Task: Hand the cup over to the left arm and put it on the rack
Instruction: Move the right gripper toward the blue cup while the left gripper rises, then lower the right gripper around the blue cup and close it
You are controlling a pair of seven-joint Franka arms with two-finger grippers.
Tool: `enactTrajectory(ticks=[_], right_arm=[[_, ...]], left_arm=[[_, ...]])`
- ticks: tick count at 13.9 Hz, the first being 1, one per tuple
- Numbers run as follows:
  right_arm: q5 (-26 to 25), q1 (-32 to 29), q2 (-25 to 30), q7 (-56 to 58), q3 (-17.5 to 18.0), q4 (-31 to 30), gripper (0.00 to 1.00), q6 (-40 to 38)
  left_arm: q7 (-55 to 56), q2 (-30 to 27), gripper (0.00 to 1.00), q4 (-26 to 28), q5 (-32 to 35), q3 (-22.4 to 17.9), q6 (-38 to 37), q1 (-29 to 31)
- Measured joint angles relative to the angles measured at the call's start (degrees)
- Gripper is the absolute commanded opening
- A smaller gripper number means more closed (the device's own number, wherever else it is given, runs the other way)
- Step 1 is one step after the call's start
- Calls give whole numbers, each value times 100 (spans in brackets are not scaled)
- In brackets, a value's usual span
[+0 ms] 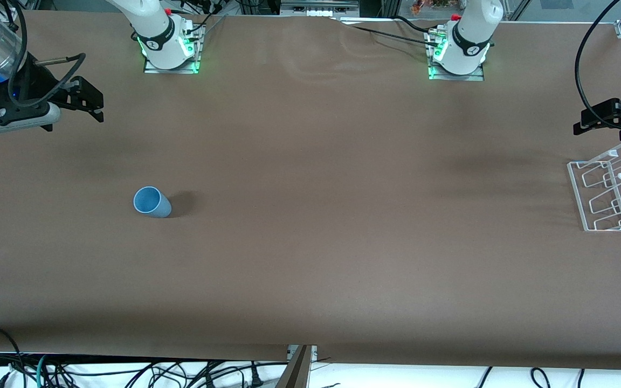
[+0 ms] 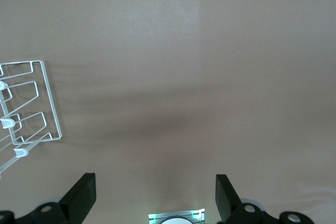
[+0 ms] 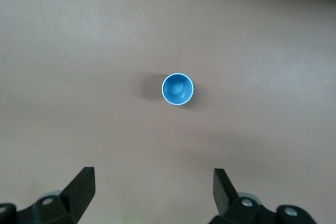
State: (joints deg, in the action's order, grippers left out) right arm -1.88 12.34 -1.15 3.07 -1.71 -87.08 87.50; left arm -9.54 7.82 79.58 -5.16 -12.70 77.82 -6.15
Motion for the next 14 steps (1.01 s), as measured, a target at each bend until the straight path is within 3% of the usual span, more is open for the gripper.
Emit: enactTrajectory(ticks=[9, 14], right_arm=[[0, 1, -159, 25, 3, -310, 99, -202], [-1, -9, -242, 353, -97, -1210, 99, 865]], left_arm=[[7, -82, 100, 5, 58, 226, -1, 17], [7, -81, 100, 57, 58, 226, 0, 27]])
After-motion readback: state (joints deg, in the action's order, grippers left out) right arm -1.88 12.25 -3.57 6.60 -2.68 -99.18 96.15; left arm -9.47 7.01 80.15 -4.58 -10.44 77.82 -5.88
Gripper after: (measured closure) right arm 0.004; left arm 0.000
